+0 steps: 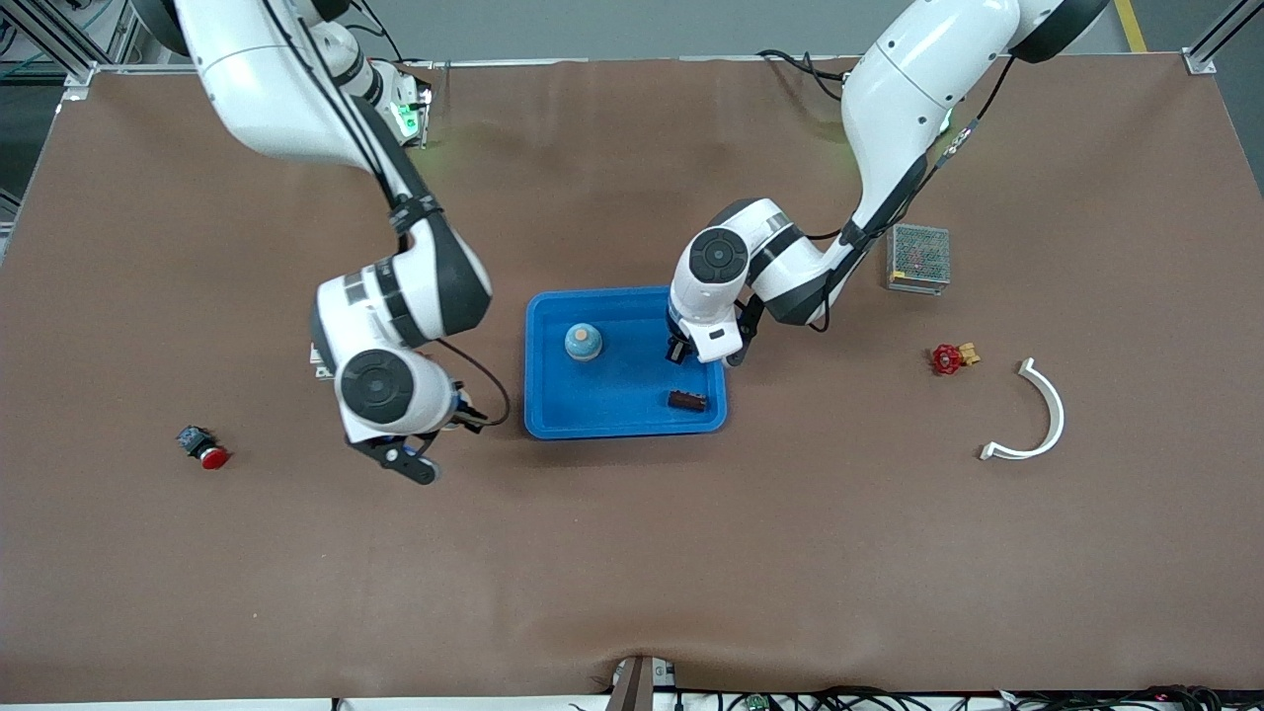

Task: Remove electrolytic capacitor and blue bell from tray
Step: 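Carry the bell with the right gripper while the left gripper lifts the capacitor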

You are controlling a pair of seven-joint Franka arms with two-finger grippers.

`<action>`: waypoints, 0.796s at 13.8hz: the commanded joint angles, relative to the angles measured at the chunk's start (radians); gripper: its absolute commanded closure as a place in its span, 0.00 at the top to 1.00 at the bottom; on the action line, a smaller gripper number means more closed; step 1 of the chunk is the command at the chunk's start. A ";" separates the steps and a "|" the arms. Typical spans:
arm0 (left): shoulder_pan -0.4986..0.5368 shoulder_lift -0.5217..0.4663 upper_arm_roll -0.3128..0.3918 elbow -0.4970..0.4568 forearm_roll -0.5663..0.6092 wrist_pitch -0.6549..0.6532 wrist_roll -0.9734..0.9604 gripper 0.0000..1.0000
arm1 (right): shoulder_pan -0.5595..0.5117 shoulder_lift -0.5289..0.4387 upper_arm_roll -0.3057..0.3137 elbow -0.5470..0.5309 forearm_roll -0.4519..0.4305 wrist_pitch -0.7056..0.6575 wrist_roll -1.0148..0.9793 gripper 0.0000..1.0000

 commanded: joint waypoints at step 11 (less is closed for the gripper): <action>0.060 -0.134 -0.005 0.122 0.018 -0.252 -0.027 0.00 | -0.184 -0.146 0.013 -0.480 -0.087 0.490 -0.357 0.00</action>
